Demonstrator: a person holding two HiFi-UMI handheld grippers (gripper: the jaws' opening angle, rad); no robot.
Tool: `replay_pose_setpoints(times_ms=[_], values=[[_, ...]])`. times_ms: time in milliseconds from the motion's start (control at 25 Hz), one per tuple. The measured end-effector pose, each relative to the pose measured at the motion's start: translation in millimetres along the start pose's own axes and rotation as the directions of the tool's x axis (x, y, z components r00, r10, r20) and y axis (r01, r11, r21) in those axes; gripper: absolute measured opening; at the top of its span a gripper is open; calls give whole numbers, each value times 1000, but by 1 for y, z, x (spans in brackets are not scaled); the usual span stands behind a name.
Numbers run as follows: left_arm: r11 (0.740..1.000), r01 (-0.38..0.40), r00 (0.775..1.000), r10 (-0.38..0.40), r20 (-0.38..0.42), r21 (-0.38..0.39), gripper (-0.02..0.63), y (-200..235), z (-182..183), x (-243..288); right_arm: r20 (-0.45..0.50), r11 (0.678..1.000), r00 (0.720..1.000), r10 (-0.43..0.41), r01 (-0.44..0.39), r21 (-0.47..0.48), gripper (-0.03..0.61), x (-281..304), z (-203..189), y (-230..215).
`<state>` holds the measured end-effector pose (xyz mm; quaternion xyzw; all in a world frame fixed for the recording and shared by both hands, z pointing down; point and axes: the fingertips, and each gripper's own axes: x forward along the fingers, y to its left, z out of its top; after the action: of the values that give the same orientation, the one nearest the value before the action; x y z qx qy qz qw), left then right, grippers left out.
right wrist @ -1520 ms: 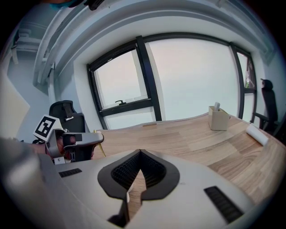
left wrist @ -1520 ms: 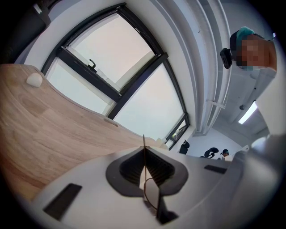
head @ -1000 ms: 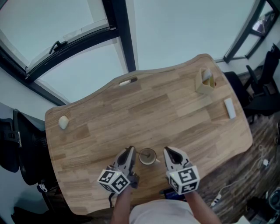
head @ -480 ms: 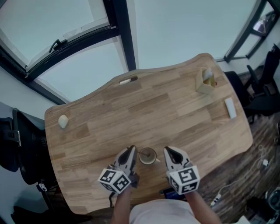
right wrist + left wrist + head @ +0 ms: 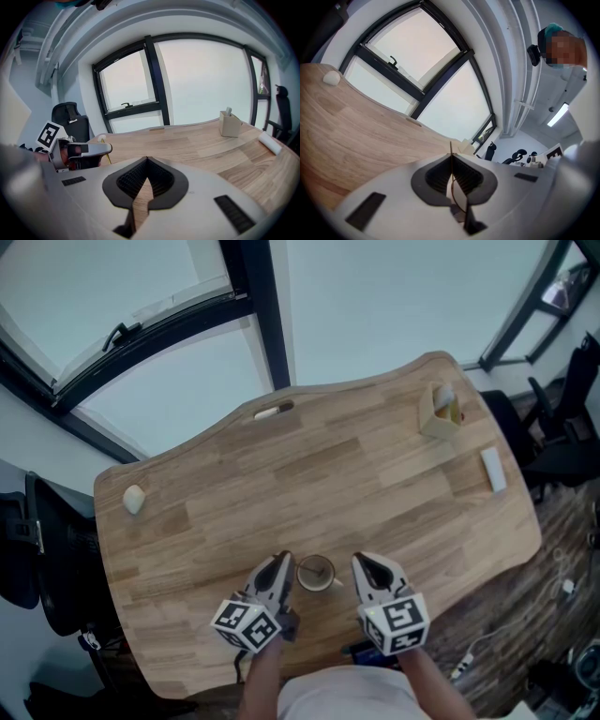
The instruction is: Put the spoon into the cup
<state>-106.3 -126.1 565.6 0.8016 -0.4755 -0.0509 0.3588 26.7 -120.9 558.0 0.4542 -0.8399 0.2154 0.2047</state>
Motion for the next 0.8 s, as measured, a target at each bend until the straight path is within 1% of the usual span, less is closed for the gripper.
replay_pose_setpoints(times_ms=[480,720,800], values=[[1000,21,1000,-21,15,-15,3,1,-3,4,-1,1000,1000,-3,3,1,-3,3,0,-2],[1000,5,1000,-5,19,4,5,2,-2,5,-8,1000,1000,-3,3,-1,-2,2,0,-4],[1000,-8,1000,8,26,4,22,4,-2,4,-4,1000,1000,-4,4,0,-3,1,1,-4]])
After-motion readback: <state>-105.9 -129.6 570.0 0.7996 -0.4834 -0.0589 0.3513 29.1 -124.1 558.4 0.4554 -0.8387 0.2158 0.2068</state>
